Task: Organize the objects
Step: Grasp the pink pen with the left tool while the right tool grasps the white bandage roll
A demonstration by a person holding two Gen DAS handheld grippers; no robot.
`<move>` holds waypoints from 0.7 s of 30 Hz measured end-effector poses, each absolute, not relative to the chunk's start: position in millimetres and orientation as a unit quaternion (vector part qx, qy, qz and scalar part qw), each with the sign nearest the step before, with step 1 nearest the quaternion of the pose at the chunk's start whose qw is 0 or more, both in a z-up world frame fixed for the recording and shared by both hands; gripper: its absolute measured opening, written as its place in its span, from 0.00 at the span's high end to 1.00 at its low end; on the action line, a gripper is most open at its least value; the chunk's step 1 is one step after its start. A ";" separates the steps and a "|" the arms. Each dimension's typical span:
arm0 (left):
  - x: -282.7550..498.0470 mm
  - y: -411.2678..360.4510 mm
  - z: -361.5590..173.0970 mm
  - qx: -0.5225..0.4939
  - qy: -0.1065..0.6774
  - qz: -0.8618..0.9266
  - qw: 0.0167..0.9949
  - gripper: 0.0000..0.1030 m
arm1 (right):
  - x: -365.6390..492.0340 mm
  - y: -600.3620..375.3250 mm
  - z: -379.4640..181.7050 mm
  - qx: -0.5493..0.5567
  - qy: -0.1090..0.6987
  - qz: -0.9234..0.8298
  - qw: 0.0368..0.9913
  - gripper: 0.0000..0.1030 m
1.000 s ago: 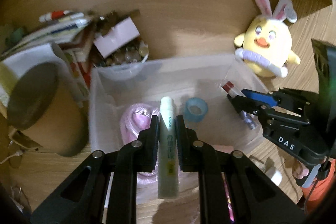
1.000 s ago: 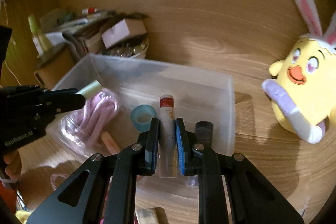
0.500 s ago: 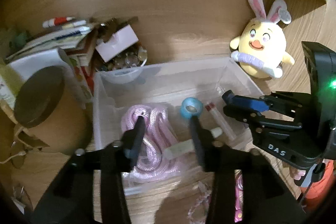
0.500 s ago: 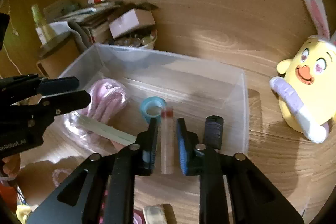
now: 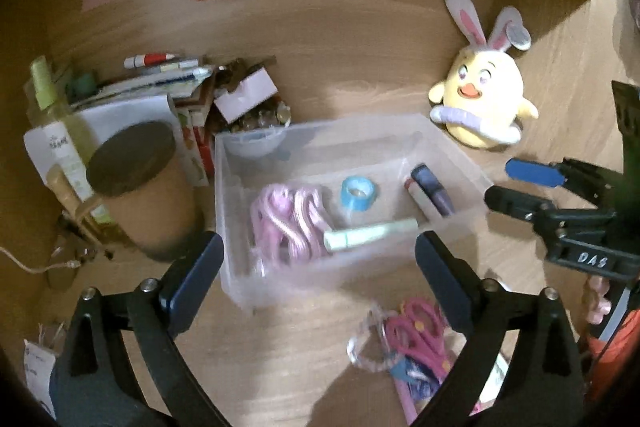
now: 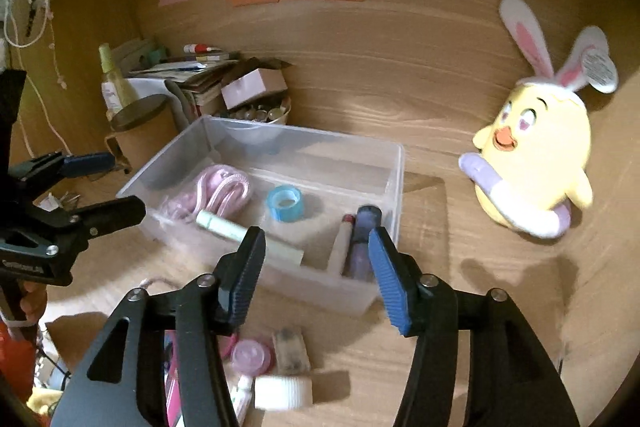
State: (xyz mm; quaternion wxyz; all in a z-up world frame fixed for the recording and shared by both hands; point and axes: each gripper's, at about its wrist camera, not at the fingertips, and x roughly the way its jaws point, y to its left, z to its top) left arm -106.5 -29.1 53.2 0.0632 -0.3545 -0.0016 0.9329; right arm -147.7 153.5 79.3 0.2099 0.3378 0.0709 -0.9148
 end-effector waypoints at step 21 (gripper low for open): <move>-51.6 -18.5 -29.3 -0.447 -0.015 0.891 0.073 0.05 | -94.7 177.5 11.8 0.399 0.029 -0.891 0.214 0.42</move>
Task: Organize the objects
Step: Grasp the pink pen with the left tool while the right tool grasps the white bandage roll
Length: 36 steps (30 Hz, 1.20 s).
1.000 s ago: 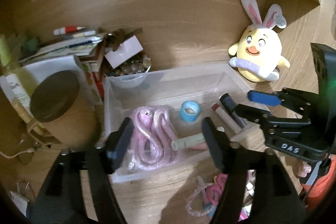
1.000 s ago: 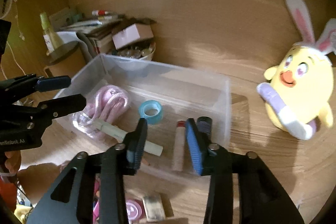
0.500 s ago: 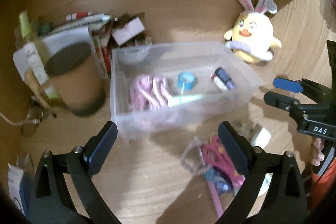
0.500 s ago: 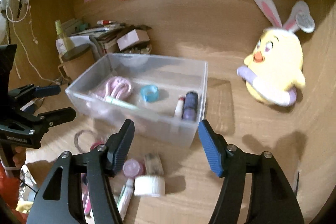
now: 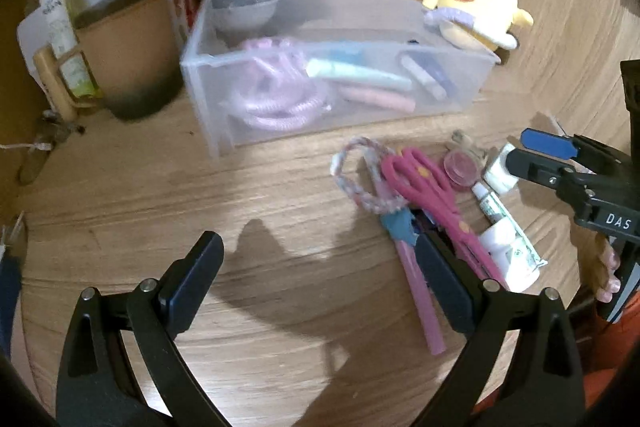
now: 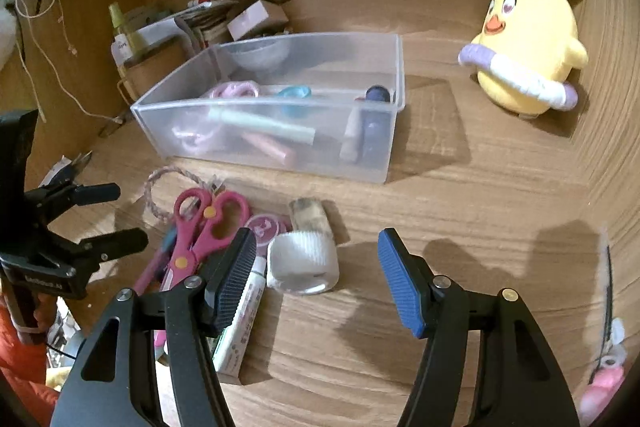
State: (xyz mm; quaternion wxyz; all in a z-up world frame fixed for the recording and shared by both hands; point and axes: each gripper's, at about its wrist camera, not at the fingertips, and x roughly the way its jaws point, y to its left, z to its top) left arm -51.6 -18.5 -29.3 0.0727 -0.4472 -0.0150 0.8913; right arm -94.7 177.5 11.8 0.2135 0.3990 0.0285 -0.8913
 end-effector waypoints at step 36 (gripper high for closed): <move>-80.6 -7.6 -32.6 -0.462 0.007 0.880 0.113 0.83 | -89.8 180.3 7.6 0.400 0.019 -0.892 0.208 0.65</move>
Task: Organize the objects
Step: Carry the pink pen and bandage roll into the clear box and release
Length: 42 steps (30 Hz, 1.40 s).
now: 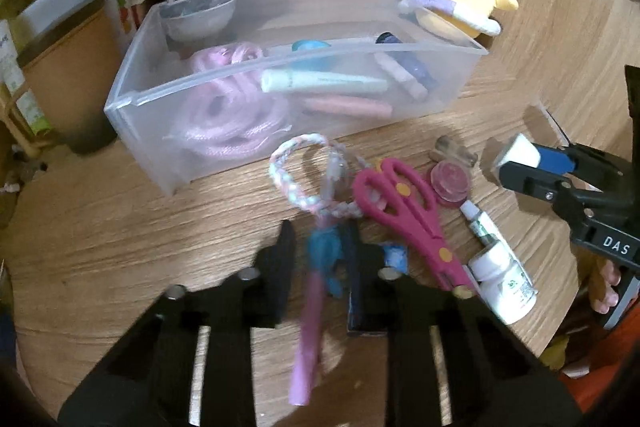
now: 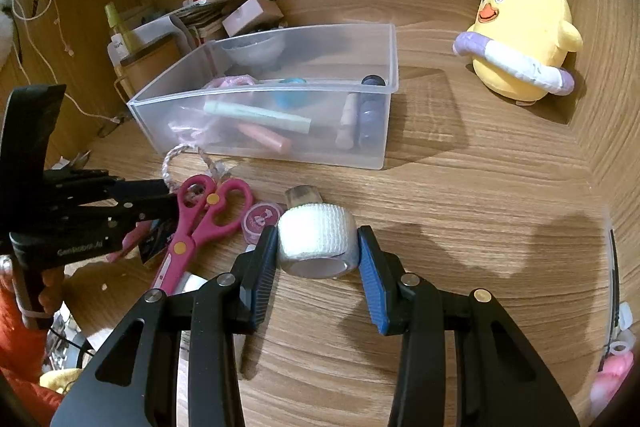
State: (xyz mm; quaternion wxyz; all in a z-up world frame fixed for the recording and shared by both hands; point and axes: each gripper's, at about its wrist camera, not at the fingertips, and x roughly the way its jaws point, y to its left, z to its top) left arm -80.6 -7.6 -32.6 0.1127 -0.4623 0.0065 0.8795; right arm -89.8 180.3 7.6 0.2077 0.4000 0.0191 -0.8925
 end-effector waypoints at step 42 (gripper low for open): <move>-114.6 -50.9 54.2 -0.365 -0.049 0.924 0.104 0.83 | -166.0 151.6 82.0 0.324 0.016 -0.925 0.199 0.65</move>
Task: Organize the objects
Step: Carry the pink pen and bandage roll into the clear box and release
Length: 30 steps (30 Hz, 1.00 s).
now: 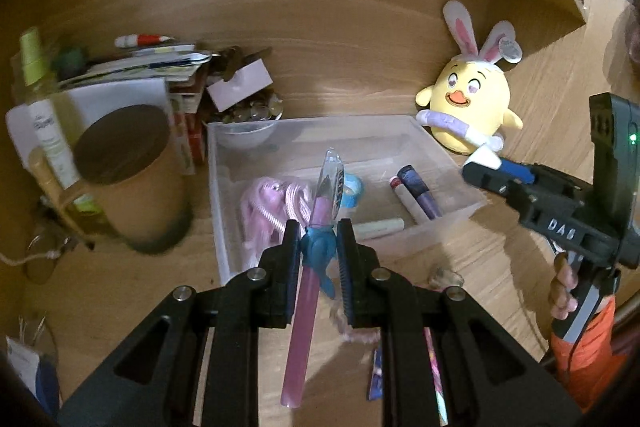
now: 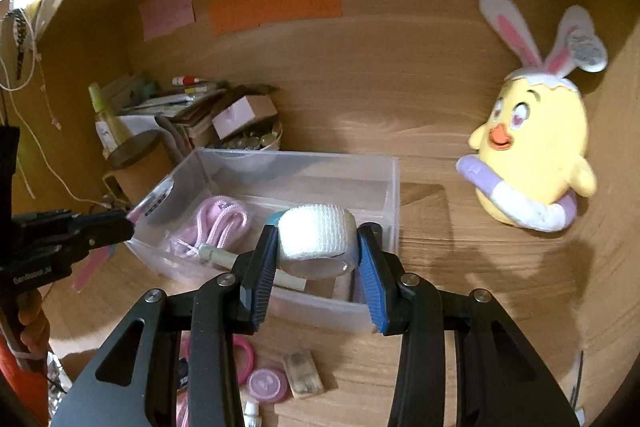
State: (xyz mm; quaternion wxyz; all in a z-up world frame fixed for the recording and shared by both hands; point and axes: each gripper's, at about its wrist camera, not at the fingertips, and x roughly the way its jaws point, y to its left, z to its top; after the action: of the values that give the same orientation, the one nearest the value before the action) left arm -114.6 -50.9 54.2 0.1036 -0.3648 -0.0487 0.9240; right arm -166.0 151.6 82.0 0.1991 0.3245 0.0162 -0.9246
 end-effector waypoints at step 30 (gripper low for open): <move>-161.8 -27.8 50.0 -0.382 0.002 0.919 0.094 0.41 | -204.2 120.4 45.5 0.402 0.053 -0.889 0.212 0.61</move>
State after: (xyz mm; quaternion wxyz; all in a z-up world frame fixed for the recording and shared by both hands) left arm -161.8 -27.8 50.0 0.0937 -0.3821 0.0018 0.9193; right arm -204.2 120.4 45.5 0.2117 0.4022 0.0532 -0.8892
